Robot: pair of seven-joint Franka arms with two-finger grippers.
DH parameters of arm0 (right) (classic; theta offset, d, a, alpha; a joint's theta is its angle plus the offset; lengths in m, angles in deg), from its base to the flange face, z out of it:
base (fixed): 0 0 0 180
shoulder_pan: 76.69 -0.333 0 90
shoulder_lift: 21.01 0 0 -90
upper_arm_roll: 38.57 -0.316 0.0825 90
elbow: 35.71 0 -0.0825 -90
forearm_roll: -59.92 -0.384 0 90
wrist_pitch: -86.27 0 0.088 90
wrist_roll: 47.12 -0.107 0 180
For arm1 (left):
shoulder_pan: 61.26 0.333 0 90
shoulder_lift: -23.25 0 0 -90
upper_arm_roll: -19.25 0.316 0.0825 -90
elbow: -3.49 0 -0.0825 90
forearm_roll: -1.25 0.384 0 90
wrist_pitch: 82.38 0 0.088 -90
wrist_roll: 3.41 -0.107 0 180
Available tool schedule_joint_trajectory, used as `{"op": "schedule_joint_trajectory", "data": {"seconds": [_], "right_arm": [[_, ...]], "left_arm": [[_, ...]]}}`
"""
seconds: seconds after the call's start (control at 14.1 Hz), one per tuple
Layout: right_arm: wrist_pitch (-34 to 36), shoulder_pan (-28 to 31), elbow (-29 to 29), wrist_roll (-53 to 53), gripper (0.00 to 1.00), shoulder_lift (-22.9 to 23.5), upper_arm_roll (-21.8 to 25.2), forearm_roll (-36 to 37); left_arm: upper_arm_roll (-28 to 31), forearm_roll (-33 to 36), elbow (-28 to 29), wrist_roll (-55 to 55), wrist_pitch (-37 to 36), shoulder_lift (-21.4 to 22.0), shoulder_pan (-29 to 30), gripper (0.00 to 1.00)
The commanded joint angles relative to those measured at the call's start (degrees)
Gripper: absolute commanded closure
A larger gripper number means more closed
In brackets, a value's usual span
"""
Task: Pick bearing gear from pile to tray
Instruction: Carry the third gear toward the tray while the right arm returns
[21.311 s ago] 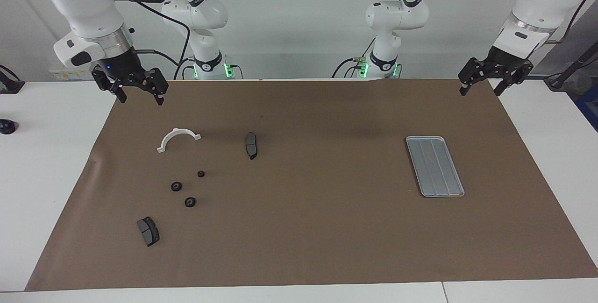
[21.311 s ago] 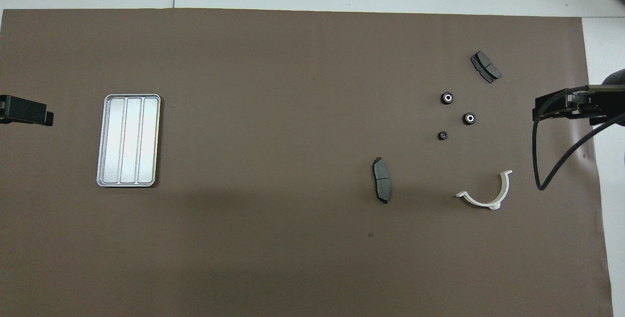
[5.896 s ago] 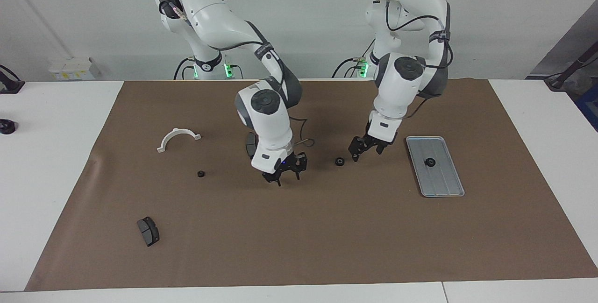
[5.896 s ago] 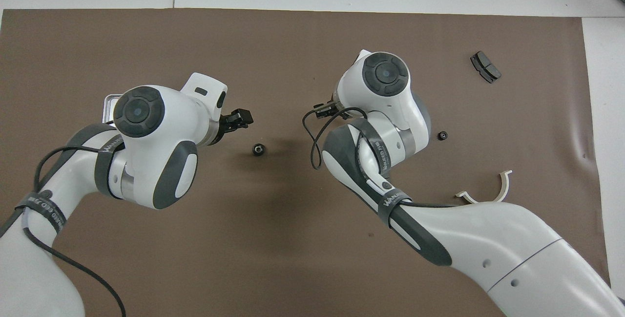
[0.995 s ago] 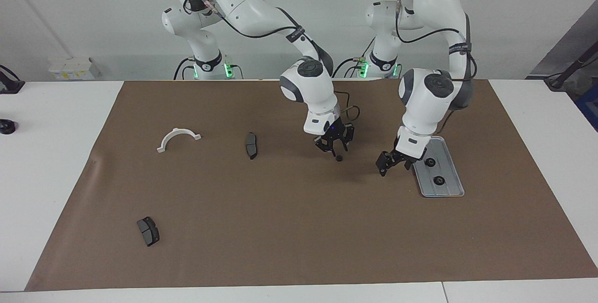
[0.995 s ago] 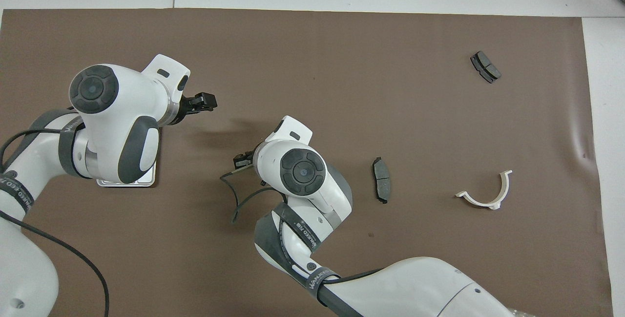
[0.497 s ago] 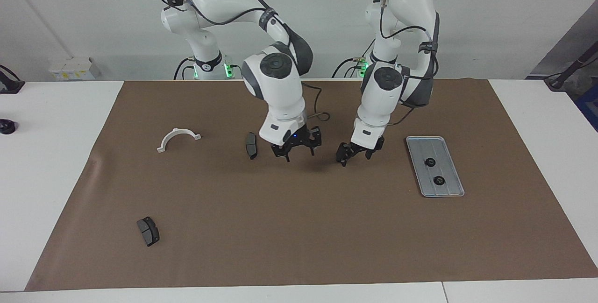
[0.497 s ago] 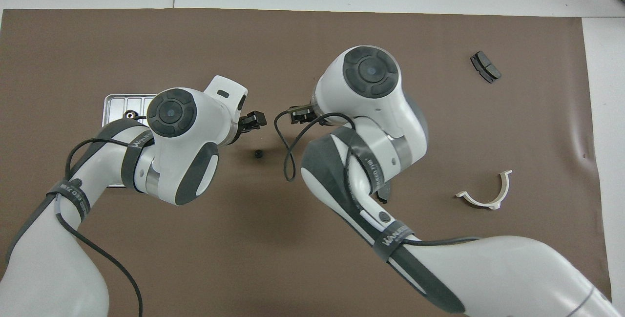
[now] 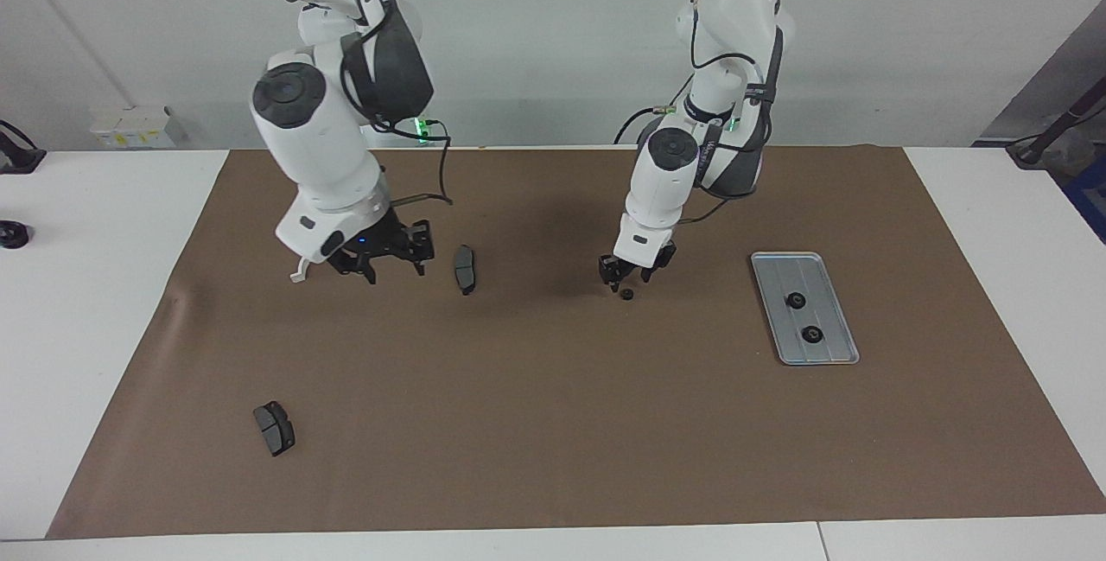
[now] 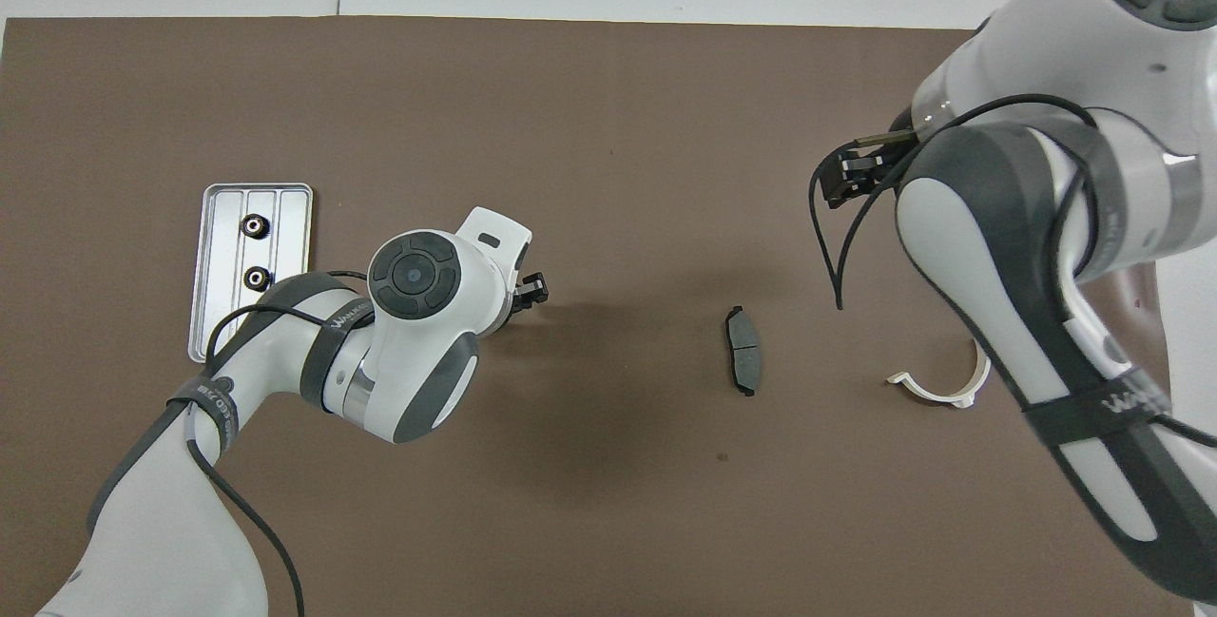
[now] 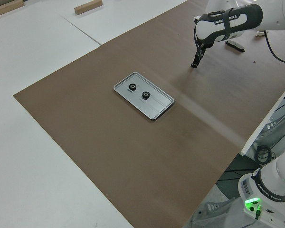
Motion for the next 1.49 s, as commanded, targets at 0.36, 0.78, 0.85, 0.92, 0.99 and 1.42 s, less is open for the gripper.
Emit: {"op": "schedule_joint_trajectory", "data": {"seconds": [0.36,0.78,0.85,0.92,0.99,1.42], "right_arm": [[3.43,6.07,11.64,2.04,0.22,-10.36,0.65,-0.04],[7.55,-4.83,7.54,5.21,0.21,-14.49,15.52,-1.09],[9.65,-4.92,4.64,4.95,0.21,-14.49,15.52,-1.18],[11.15,-4.92,2.79,4.94,0.2,-14.41,15.52,-1.26],[11.86,-5.18,2.33,4.94,0.19,-14.49,15.61,-1.18],[11.08,-5.27,3.12,2.4,0.0,-15.37,15.61,-1.09]], "left_arm": [[1.27,4.38,1.52,1.34,2.72,0.29,-0.91,0.45],[1.27,6.49,1.52,2.22,4.48,-1.03,-1.52,0.46],[1.27,6.58,1.52,2.22,4.48,-1.12,-1.52,0.47],[1.27,6.58,1.43,2.22,4.48,-1.12,-1.52,0.5],[1.27,6.58,1.43,2.22,4.57,-1.12,-1.52,0.54],[1.27,6.58,1.43,2.22,4.65,-1.12,-1.52,1.0]]}}
